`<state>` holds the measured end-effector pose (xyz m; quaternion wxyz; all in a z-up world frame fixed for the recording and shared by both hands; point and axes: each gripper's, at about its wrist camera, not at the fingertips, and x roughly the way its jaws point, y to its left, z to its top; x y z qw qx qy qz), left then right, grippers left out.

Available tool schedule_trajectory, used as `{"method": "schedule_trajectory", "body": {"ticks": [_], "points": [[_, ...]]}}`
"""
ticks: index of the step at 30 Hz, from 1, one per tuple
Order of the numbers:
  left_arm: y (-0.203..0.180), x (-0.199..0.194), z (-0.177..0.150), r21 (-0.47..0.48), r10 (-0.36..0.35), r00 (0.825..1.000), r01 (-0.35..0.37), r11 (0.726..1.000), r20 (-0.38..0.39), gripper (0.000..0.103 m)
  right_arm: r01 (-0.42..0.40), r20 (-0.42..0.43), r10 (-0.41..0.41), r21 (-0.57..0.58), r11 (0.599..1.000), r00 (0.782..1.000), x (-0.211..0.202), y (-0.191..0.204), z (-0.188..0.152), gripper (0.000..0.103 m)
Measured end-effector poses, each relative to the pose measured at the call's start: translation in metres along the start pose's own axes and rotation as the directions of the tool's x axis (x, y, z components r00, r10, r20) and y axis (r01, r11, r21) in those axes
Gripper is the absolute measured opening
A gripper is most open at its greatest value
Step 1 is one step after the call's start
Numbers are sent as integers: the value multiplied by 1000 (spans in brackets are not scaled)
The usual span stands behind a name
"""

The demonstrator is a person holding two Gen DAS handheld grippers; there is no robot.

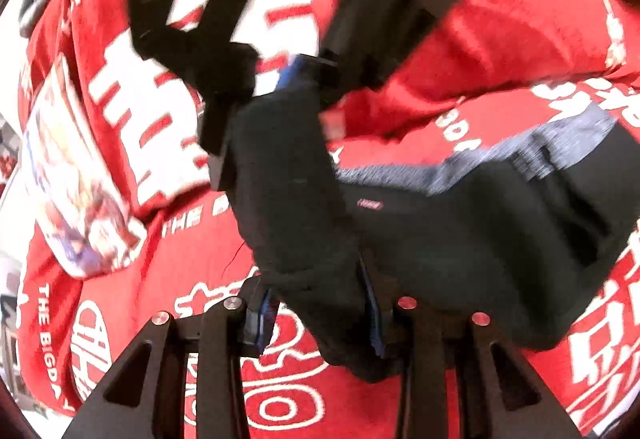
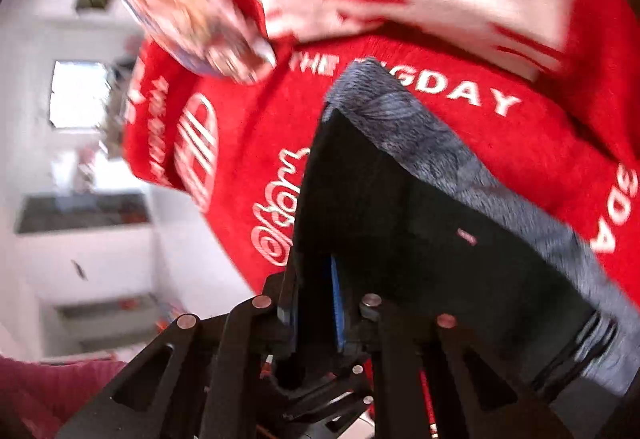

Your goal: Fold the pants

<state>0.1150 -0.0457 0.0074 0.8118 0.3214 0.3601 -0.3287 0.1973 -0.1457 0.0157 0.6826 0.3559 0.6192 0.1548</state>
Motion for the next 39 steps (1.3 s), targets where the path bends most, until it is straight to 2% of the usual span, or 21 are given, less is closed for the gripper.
{"method": "schedule_trajectory", "body": {"ticks": [3,7,11,15,18,21,26,29,31,33,35,36,37,39], "points": [[-19,-22,23,24,-12,999,11,1000,41,37,-88,95,84,38,995,992,-43,-17,-22,15],[-58,-51,52,68,-59,994,53,996,91,37,-161,225,144,62,985,964,-108,-50,-69,15],[-111,-76,75,137,-114,985,95,986,132,37,-206,325,165,94,974,931,-157,-82,-112,15],[-173,-85,89,219,-172,976,141,965,130,37,-235,406,156,154,960,900,-198,-132,-165,15],[-223,-81,92,277,-201,974,166,946,102,37,-253,448,133,219,942,884,-212,-176,-198,15],[-277,-62,90,340,-193,978,158,927,73,37,-266,481,98,295,918,871,-219,-232,-228,15],[-334,-31,83,393,-189,982,176,903,-5,37,-272,488,43,409,871,872,-205,-304,-253,15],[-347,-20,75,426,-164,986,156,891,-18,37,-299,488,45,458,837,872,-190,-338,-263,14],[-347,-18,73,441,-158,987,148,885,-15,41,-319,494,52,474,820,868,-184,-347,-267,16],[-345,-20,75,457,-157,987,148,877,-17,48,-331,499,53,488,808,865,-181,-351,-270,27],[-335,-25,79,457,-177,984,170,873,-29,60,-303,486,21,511,804,874,-184,-353,-276,38],[-328,-27,80,451,-183,983,177,875,-31,72,-280,476,-3,523,805,880,-187,-350,-277,41],[-318,-31,80,440,-193,981,189,878,-35,75,-260,472,-25,527,809,881,-190,-346,-279,43],[-297,-40,83,418,-226,973,223,881,-43,75,-243,473,-44,528,814,880,-195,-335,-282,59]]}}
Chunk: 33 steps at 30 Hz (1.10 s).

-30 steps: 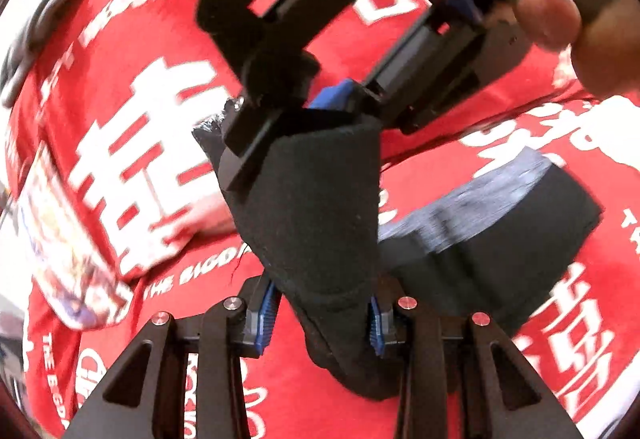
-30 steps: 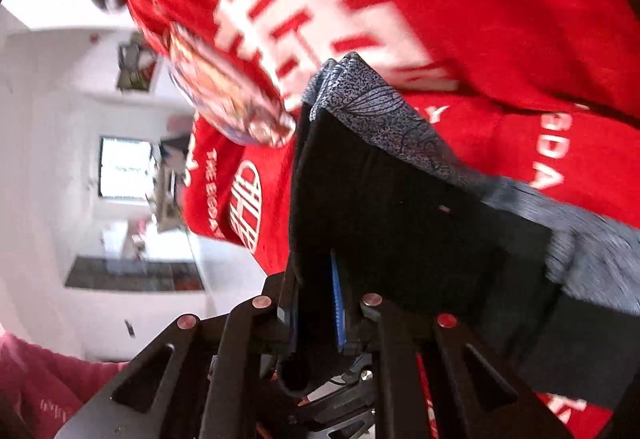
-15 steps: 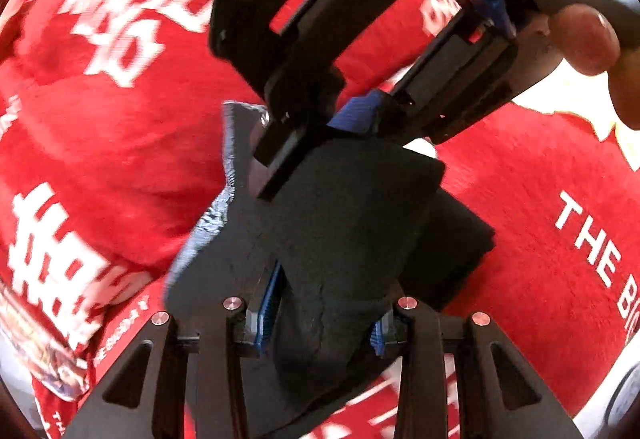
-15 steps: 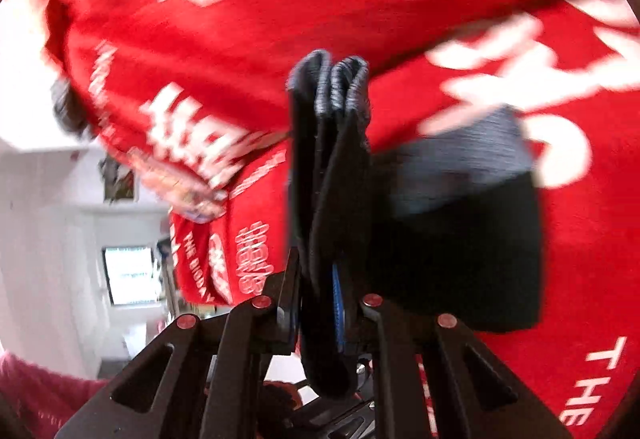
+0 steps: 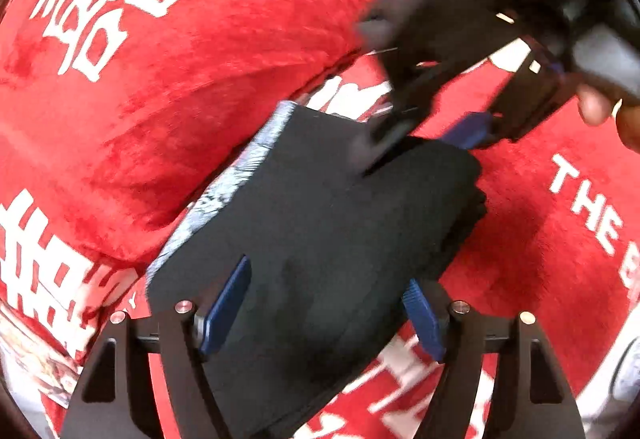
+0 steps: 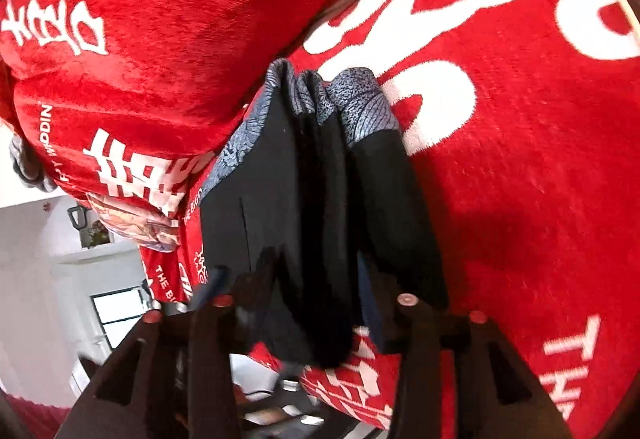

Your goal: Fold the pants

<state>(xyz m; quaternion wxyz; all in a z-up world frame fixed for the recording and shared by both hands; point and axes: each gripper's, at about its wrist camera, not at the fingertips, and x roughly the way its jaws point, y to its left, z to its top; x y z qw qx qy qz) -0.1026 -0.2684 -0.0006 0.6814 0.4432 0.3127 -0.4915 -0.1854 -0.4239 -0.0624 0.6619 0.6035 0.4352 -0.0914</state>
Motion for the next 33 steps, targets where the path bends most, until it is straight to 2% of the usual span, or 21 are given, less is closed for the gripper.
{"method": "schedule_trajectory", "body": {"ticks": [5,6,7,8,10,12,14,16,18,20,22,24,25,27,28,29,30,31,33], "points": [[43,-29,-20,-66,-62,998,63,996,16,75,-4,35,3,31,1000,999,-17,-1,-21,62],[50,-34,-24,-64,-49,998,51,997,26,76,0,50,-1,35,999,999,-19,1,-24,62],[49,-36,-26,-55,-38,999,39,998,30,84,-8,56,6,31,999,998,-20,3,-25,62],[51,-34,-29,-41,-33,999,34,999,29,87,-18,57,17,26,1000,998,-20,5,-26,62],[49,-28,-31,-29,-39,999,40,999,21,87,-32,50,31,15,999,998,-15,8,-26,62],[47,-21,-33,-34,-58,998,58,998,4,87,2,32,-2,16,1000,999,-4,11,-23,62],[54,-26,-34,-86,-64,998,66,994,21,87,18,14,-18,-2,1000,1000,5,16,-20,62],[67,-35,-38,-161,-73,996,80,984,49,87,72,3,-72,-58,996,997,14,23,-16,62],[85,-36,-43,-223,-44,998,54,973,49,87,85,-13,-87,-97,992,996,19,26,-11,62],[113,-28,-51,-325,-1,1000,3,946,7,87,85,-35,-91,-133,987,995,26,30,-6,63],[147,-7,-65,-455,7,996,-48,889,-92,87,80,-62,-91,-152,985,994,35,32,-3,63],[181,19,-88,-590,-11,981,-108,800,-194,87,94,-76,-107,-158,983,991,41,31,-1,58],[189,27,-99,-622,-25,975,-121,774,-220,87,109,-79,-122,-158,981,989,42,29,-1,53],[201,46,-116,-668,-74,963,-124,734,-260,87,136,-89,-153,-167,976,984,45,30,-1,32],[206,56,-125,-705,-141,957,-82,705,-252,87,143,-93,-160,-172,975,983,47,32,-1,29],[208,62,-133,-735,-178,950,-71,674,-255,87,151,-83,-169,-186,971,982,45,35,-3,13],[209,64,-136,-751,-202,948,-56,658,-248,87,133,-66,-149,-199,971,987,39,43,-5,12],[207,65,-137,-756,-218,946,-43,653,-241,87,123,-54,-137,-208,970,989,34,47,-6,12],[200,60,-131,-732,-219,948,-21,681,-230,87,112,-40,-127,-269,957,991,21,65,-10,11]]}}
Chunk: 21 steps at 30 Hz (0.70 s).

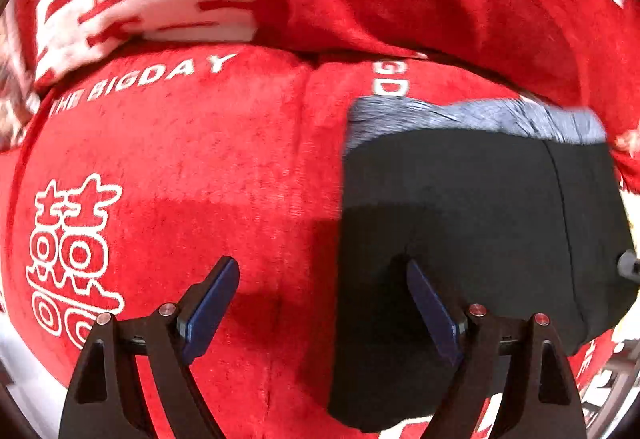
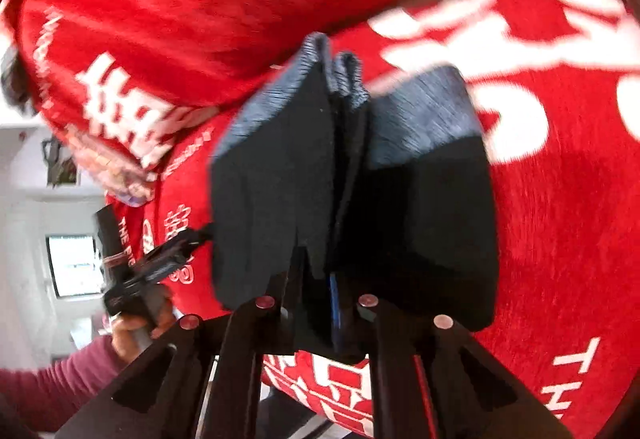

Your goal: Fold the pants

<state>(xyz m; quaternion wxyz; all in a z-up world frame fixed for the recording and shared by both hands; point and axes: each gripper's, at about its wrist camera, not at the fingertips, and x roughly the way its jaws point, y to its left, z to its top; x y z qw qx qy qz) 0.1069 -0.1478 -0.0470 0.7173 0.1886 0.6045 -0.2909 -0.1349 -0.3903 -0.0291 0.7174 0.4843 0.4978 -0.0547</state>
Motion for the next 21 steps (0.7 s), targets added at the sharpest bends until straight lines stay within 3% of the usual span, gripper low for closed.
{"method": "schedule_trajectory", "body": {"ticks": [4,8,10,14,18,21], "points": [[-39,-9,-11,129,-36,999,36,991,4,87,47,-24,-49,-75,996,999,-11,13,-3,11],[-68,-8,-16,180,-59,998,56,982,7,87,179,-52,-182,-62,982,982,-2,-15,-10,12],[-74,-8,-15,194,-41,999,37,980,17,87,207,-68,-210,-47,977,975,6,-30,-15,14],[-70,-16,-11,177,-34,999,33,984,7,87,202,-36,-202,3,979,979,3,-37,-20,18],[-45,-27,2,123,12,999,-17,992,47,87,269,-33,-268,-2,963,963,-7,-34,-24,19],[-37,-24,4,115,37,999,-39,993,24,87,289,-33,-287,43,956,957,-17,-40,-25,19]]}}
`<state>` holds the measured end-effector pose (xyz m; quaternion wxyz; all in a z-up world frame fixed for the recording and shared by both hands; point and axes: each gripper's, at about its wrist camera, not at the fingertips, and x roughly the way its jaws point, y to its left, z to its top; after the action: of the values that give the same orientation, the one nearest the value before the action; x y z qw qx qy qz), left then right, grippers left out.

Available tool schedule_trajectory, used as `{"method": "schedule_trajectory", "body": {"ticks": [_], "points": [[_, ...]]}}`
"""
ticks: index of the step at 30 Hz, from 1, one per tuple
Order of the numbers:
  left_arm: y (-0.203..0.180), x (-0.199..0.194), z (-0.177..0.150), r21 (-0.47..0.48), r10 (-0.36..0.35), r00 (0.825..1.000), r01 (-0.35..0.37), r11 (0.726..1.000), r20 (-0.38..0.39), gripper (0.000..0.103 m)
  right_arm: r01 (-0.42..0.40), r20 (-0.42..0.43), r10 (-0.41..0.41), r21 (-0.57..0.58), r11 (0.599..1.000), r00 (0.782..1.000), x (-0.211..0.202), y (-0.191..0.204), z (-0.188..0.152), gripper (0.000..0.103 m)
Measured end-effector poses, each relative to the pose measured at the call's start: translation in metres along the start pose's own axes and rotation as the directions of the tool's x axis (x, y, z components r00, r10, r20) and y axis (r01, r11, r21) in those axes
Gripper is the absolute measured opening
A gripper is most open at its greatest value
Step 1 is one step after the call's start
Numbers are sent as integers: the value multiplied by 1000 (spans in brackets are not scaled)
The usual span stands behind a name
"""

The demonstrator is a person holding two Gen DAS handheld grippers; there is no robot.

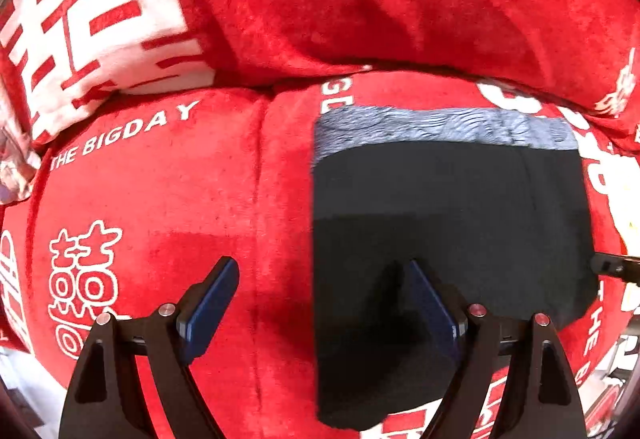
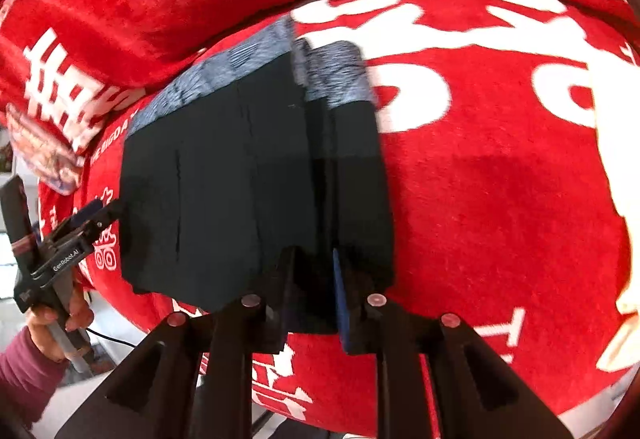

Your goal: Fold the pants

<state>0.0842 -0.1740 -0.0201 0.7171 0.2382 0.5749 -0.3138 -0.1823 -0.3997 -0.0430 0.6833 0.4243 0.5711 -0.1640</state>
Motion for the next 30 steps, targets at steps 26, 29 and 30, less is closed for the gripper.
{"method": "schedule_trajectory", "body": {"ticks": [26,29,30], "points": [[-17,14,-16,50,14,1000,-13,999,-24,87,-3,34,-8,284,959,999,-4,-22,-52,11],[-18,15,-16,54,18,1000,-17,998,-22,87,-15,62,-2,276,961,998,-20,-20,-53,14],[-18,15,-16,54,19,1000,-18,998,-21,87,-10,78,-10,259,966,997,-25,-15,-53,19]]}}
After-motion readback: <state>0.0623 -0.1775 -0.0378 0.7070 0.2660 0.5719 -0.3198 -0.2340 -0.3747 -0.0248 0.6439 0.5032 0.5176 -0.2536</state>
